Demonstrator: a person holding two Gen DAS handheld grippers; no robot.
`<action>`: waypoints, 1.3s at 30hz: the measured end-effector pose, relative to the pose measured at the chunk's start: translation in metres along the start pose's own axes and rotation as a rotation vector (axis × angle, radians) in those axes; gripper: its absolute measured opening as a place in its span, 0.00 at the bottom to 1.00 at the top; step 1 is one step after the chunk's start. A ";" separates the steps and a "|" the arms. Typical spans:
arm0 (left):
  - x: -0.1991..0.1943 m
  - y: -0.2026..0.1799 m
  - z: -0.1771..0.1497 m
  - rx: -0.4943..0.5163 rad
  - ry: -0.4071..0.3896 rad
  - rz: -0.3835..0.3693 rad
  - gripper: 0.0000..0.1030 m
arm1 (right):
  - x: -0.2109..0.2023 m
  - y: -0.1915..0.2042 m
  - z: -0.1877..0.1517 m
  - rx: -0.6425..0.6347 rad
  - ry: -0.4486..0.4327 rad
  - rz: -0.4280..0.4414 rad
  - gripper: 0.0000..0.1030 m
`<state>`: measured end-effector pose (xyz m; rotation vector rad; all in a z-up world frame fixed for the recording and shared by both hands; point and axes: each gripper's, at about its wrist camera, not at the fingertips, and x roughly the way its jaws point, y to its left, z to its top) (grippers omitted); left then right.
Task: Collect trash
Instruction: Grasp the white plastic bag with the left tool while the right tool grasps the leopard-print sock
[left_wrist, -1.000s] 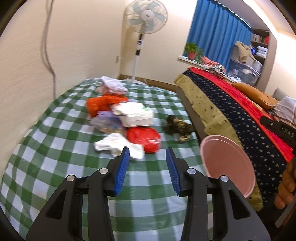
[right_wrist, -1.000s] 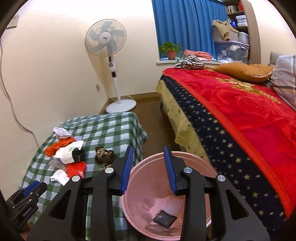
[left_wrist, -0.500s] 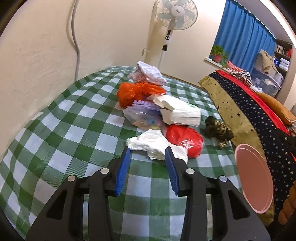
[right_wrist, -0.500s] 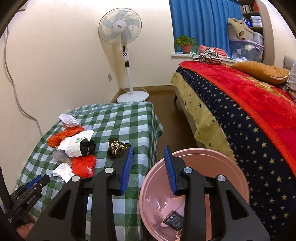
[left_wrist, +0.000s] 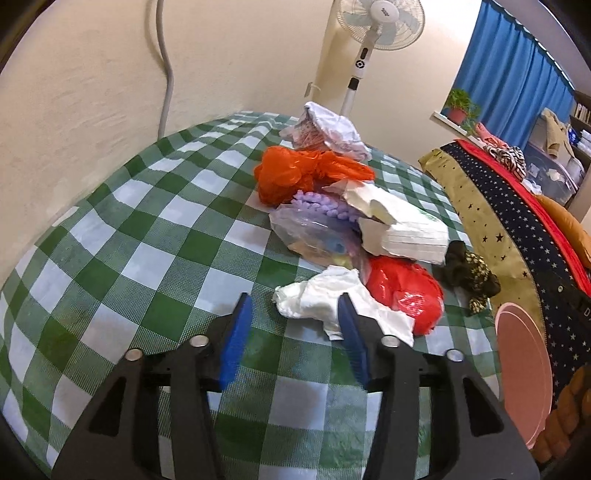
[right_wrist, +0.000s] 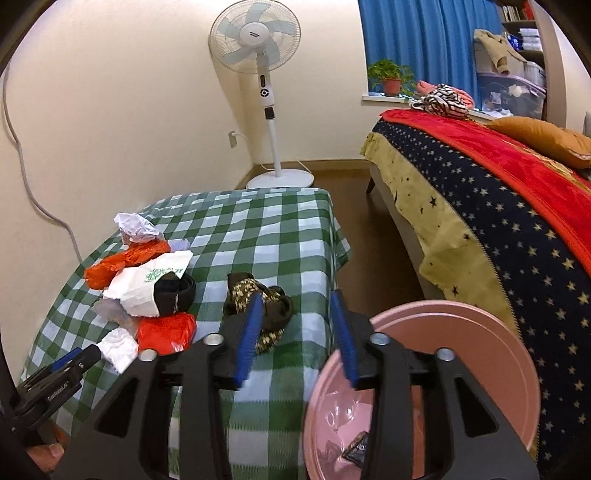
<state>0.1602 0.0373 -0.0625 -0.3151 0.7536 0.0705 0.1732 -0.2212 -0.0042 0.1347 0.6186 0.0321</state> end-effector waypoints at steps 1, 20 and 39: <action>0.001 0.001 0.000 -0.003 0.004 0.001 0.51 | 0.004 0.001 0.001 -0.001 0.002 0.006 0.48; 0.023 -0.001 0.006 -0.026 0.067 -0.033 0.59 | 0.078 0.016 0.000 -0.024 0.146 0.053 0.58; 0.010 -0.008 0.003 0.037 0.056 -0.059 0.14 | 0.049 0.022 0.001 -0.051 0.145 0.122 0.05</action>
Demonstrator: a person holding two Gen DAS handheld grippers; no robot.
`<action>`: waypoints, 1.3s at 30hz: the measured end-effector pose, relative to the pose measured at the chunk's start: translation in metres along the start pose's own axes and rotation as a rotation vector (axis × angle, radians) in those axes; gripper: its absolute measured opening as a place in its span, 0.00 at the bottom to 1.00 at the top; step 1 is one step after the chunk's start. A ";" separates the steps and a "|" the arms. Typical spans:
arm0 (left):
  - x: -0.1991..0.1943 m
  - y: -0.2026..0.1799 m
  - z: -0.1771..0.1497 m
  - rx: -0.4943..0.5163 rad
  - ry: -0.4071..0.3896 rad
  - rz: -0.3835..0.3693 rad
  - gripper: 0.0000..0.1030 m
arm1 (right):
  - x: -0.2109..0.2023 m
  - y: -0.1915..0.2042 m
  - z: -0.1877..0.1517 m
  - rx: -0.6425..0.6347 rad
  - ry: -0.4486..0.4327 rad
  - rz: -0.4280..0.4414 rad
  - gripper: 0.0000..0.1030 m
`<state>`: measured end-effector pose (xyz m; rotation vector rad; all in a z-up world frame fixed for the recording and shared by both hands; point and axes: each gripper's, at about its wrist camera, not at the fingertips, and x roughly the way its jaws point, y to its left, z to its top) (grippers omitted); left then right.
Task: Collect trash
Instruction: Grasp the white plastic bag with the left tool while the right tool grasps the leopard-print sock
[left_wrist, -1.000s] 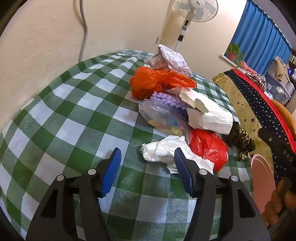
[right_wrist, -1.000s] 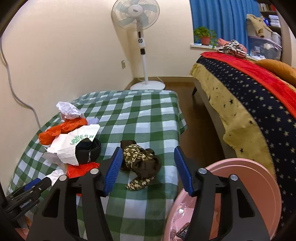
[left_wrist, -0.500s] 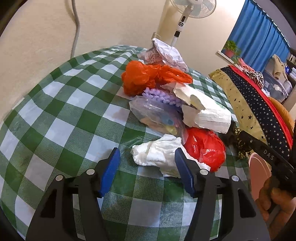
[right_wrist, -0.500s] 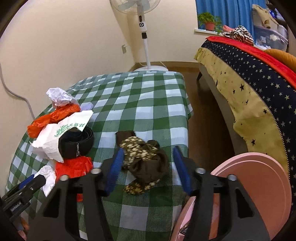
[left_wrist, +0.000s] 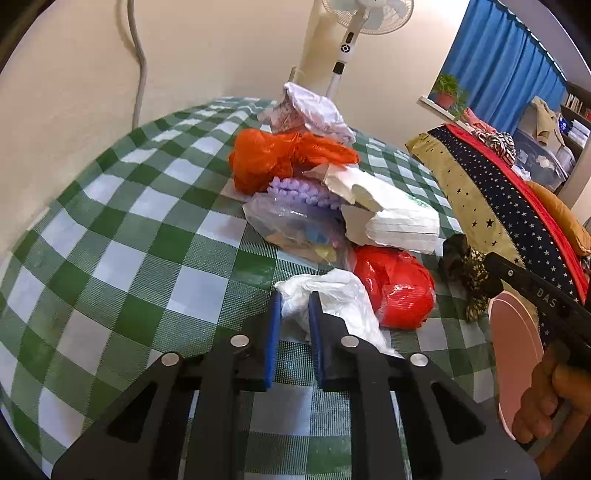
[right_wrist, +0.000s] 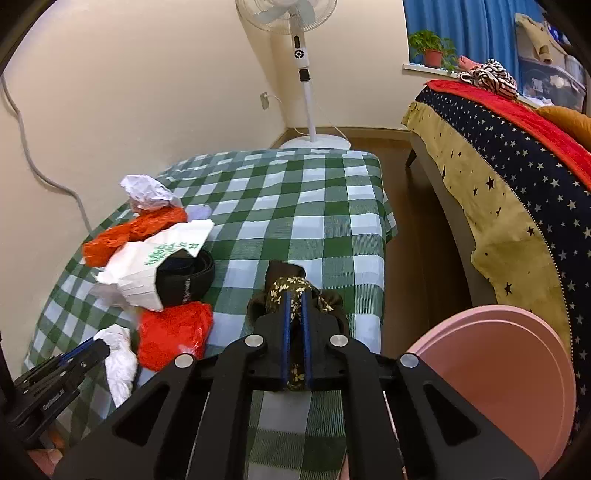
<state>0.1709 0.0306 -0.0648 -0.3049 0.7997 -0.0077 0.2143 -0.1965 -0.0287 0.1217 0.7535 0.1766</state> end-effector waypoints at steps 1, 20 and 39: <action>-0.002 0.000 0.000 -0.002 -0.003 -0.002 0.14 | -0.005 0.000 -0.001 0.003 -0.001 0.005 0.05; -0.052 0.003 -0.003 0.023 -0.076 -0.029 0.14 | -0.051 0.002 -0.020 -0.003 -0.004 -0.017 0.47; -0.063 0.000 -0.001 0.027 -0.095 -0.055 0.14 | -0.032 0.002 -0.032 -0.005 0.082 0.092 0.13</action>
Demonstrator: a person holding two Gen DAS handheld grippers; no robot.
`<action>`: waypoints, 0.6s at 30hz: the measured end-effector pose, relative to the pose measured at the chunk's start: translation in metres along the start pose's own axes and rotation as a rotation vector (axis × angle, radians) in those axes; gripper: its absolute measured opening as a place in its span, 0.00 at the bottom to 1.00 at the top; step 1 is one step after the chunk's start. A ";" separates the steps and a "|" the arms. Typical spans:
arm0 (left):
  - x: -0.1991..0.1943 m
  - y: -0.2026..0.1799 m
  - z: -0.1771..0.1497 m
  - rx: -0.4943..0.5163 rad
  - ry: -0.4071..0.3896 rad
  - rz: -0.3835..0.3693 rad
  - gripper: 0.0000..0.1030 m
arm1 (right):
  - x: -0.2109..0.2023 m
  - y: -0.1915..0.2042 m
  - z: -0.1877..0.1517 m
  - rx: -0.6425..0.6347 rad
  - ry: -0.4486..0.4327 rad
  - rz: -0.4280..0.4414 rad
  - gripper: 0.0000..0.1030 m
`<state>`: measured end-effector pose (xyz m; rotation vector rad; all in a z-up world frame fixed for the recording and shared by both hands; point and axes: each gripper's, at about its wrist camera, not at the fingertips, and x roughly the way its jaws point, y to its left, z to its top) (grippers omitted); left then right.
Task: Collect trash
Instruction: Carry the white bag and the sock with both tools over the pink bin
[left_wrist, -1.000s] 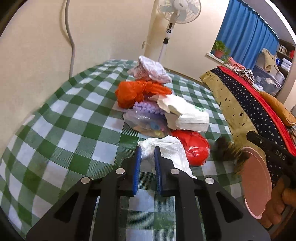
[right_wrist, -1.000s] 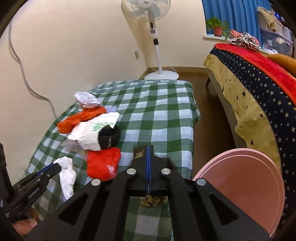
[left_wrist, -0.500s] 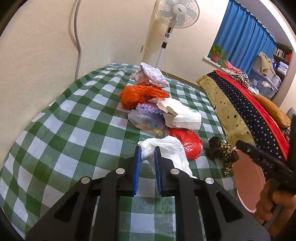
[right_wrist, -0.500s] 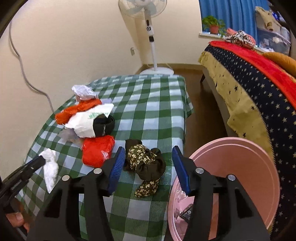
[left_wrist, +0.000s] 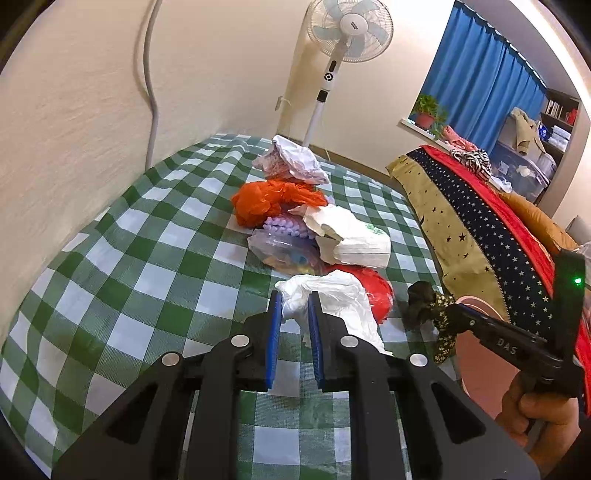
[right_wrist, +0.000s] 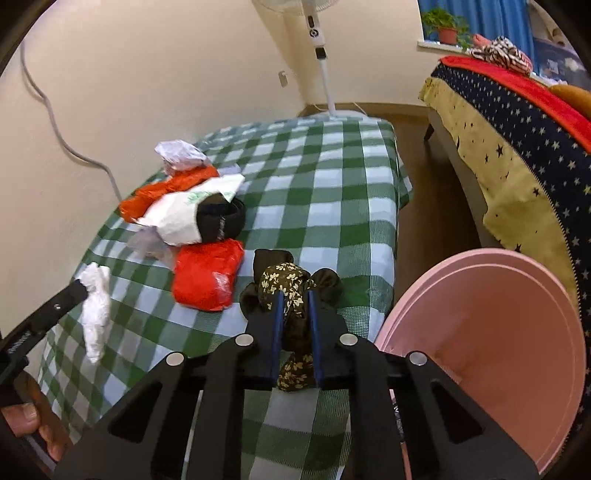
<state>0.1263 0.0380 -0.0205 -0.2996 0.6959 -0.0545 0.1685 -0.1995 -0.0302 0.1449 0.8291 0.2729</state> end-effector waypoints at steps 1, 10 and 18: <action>-0.001 -0.001 0.000 0.002 -0.002 -0.001 0.14 | -0.004 0.002 0.000 -0.006 -0.005 -0.001 0.13; -0.019 -0.005 0.000 0.030 -0.035 -0.005 0.14 | -0.050 0.017 -0.009 -0.033 -0.069 -0.037 0.13; -0.038 -0.012 -0.004 0.072 -0.068 -0.014 0.14 | -0.102 0.020 -0.012 -0.032 -0.153 -0.061 0.13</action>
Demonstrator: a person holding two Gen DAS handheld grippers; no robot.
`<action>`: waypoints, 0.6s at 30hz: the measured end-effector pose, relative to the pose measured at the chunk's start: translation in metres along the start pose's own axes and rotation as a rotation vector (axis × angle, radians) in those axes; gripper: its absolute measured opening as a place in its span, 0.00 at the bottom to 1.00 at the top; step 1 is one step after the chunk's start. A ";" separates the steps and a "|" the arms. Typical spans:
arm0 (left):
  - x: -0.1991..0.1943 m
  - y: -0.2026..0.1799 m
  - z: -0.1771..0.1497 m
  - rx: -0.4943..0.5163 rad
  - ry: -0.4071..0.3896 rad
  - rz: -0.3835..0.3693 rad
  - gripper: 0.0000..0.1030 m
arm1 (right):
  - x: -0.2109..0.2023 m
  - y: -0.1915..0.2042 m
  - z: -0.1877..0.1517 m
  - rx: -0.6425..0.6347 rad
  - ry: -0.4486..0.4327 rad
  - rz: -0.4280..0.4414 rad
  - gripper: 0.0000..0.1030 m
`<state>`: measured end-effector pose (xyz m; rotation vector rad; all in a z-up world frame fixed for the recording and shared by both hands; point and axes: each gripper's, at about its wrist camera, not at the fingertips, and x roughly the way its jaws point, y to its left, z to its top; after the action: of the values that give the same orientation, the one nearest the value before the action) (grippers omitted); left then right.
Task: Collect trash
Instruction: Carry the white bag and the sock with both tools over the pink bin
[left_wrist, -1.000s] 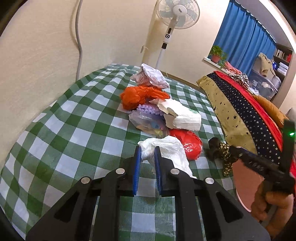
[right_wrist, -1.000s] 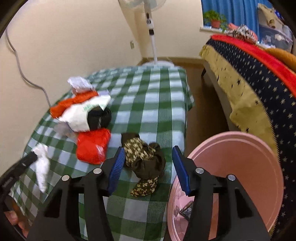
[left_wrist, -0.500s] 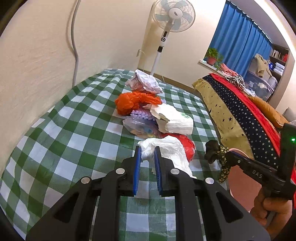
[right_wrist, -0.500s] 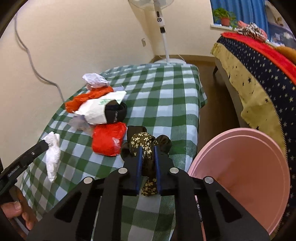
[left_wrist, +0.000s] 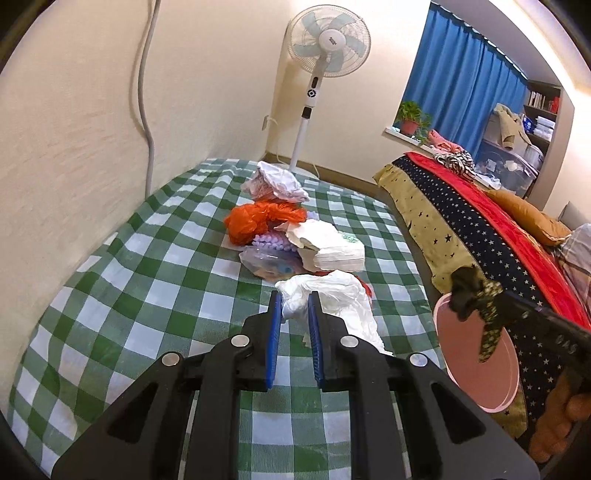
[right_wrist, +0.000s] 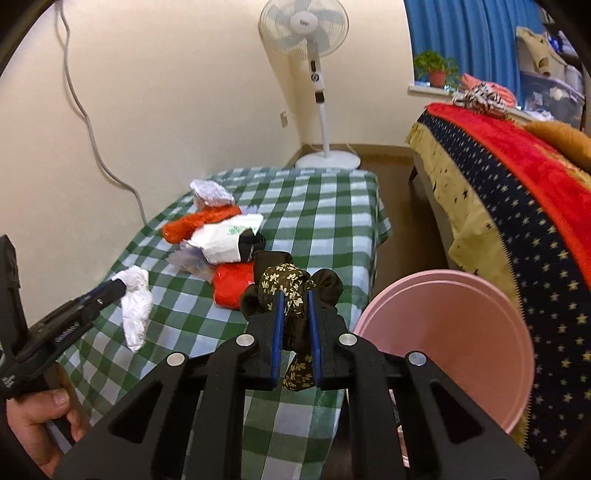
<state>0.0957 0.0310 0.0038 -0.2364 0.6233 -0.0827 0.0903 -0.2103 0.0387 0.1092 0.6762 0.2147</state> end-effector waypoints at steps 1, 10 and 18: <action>-0.003 -0.002 -0.001 0.006 -0.004 -0.002 0.14 | -0.008 -0.002 0.002 0.004 -0.013 -0.005 0.13; -0.019 -0.025 -0.007 0.056 -0.032 -0.040 0.14 | -0.058 -0.025 0.010 0.017 -0.084 -0.065 0.13; -0.025 -0.048 -0.009 0.079 -0.053 -0.088 0.14 | -0.082 -0.053 0.007 0.056 -0.110 -0.119 0.13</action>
<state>0.0702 -0.0140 0.0222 -0.1886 0.5555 -0.1848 0.0414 -0.2815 0.0850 0.1329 0.5777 0.0751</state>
